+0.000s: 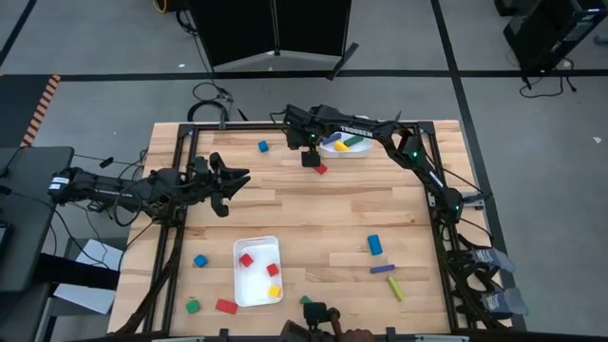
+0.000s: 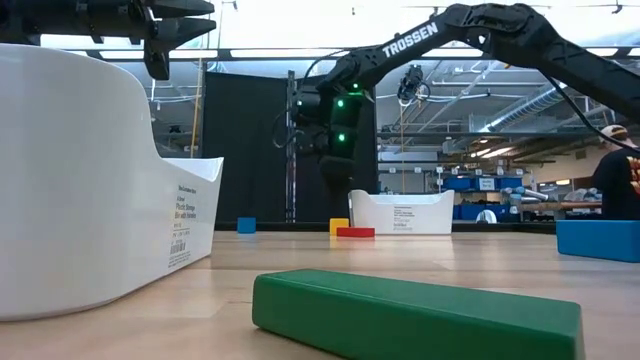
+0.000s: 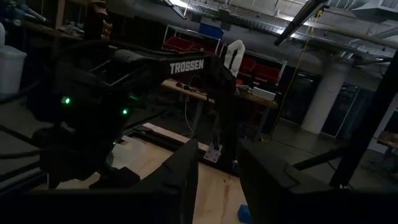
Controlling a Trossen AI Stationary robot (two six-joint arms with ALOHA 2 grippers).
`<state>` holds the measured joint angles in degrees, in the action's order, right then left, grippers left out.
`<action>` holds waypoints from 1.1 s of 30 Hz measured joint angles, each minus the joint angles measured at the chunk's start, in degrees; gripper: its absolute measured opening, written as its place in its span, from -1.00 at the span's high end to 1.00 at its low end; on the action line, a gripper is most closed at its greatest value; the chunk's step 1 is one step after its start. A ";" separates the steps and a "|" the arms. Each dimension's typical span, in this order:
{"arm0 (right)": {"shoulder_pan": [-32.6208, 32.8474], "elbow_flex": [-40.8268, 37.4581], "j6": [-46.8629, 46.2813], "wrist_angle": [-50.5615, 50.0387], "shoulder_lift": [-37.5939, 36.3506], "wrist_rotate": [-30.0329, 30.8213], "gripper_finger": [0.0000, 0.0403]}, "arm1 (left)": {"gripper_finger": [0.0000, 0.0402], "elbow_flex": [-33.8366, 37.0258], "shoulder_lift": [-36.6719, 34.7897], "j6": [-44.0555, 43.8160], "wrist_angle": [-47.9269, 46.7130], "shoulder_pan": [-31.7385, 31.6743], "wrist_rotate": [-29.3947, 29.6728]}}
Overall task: Sort blocks by size
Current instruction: Put the yellow small block into the bottom white bin
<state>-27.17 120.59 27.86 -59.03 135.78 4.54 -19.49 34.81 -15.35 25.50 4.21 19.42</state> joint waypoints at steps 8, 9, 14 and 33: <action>-0.14 -3.88 -1.17 2.01 0.07 1.34 -0.55 | 0.41 0.00 0.02 0.09 0.52 0.00 0.00; -0.12 -4.11 -1.45 2.34 0.07 1.61 -0.55 | 0.41 0.00 0.02 0.09 0.54 0.00 0.00; -0.48 -5.91 -2.25 2.55 0.07 1.51 -0.55 | 0.41 0.00 0.02 0.09 0.55 0.00 0.01; -0.22 -9.50 -1.70 5.24 -0.06 -1.63 0.15 | 0.41 0.00 0.02 0.09 0.65 -0.02 0.04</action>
<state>-27.39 111.09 26.16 -53.79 135.72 2.90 -19.49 34.83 -15.27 26.15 4.19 19.46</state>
